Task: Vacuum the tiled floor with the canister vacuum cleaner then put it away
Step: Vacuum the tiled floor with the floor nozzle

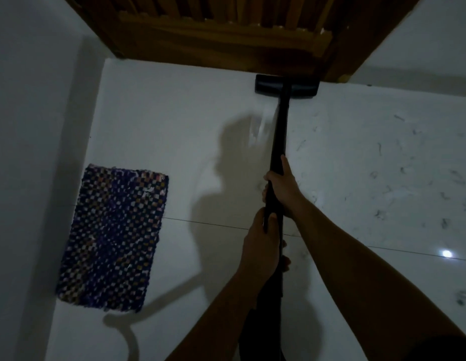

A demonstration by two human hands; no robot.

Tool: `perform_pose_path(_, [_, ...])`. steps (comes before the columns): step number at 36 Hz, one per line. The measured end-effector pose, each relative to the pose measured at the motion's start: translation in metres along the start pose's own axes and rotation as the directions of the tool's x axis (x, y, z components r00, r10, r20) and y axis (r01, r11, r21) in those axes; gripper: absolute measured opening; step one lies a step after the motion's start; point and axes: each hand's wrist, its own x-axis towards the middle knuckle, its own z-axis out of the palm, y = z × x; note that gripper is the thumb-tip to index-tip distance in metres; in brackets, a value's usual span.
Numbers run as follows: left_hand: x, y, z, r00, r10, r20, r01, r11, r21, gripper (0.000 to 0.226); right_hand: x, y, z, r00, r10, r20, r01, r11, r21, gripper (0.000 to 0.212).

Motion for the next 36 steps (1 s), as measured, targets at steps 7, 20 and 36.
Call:
perform_pose_path(7, [-0.012,-0.005,0.015,0.999,-0.024,0.023,0.023,0.998,0.055,0.036,-0.019,0.006,-0.019,1.000,0.003,0.003,-0.003,1.000,0.007,0.074])
perform_pose_path(20, [-0.045,-0.024,0.028,0.998,-0.051,0.029,0.049,0.997,0.066,0.034,-0.070,0.016,-0.035,1.000,-0.010,-0.013,0.009,0.996,-0.088,0.067])
perform_pose_path(36, [-0.045,-0.051,-0.035,0.990,0.026,-0.136,-0.015,0.996,0.085,0.038,-0.028,0.069,0.042,0.984,0.055,0.168,-0.043,0.996,-0.076,0.077])
